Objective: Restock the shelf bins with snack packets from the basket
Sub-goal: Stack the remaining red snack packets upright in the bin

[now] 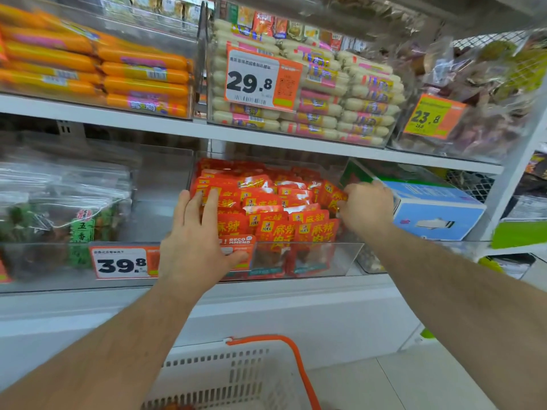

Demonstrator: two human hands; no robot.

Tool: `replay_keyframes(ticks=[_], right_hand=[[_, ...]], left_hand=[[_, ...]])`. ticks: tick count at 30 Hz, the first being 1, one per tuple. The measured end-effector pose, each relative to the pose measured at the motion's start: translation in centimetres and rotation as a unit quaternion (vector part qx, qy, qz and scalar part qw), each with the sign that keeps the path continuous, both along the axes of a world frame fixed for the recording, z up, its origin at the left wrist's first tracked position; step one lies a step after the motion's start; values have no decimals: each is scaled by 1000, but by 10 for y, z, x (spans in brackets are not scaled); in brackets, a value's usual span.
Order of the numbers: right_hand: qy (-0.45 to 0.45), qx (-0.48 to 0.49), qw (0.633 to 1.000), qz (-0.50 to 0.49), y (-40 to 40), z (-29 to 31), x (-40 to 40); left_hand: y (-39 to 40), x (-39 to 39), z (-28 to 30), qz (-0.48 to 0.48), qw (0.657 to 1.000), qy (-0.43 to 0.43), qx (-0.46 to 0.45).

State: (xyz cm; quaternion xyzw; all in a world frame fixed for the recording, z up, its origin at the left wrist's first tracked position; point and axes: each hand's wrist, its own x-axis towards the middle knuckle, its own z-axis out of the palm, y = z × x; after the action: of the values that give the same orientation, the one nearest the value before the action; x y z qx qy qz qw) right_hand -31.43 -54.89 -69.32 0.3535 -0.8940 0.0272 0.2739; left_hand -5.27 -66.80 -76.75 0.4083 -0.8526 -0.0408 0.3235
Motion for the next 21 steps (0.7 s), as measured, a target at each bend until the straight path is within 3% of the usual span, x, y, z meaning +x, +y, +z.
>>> replay_keyframes(ticks=[4, 9, 13, 16, 21], right_hand=[[4, 62, 998, -24, -9, -9, -8], [4, 64, 997, -33, -14, -15, -12], [-14, -3, 1000, -15, -9, -12, -17], [-28, -117, 992, 28, -1, -10, -7], [4, -261, 940, 218, -1, -16, 55]], left_hand=[[1, 1, 2, 1, 1000, -8, 2], [1, 0, 4, 4, 1000, -26, 3], [2, 1, 6, 4, 999, -36, 13], [4, 2, 7, -3, 999, -38, 21], [3, 7, 11, -46, 998, -14, 52]])
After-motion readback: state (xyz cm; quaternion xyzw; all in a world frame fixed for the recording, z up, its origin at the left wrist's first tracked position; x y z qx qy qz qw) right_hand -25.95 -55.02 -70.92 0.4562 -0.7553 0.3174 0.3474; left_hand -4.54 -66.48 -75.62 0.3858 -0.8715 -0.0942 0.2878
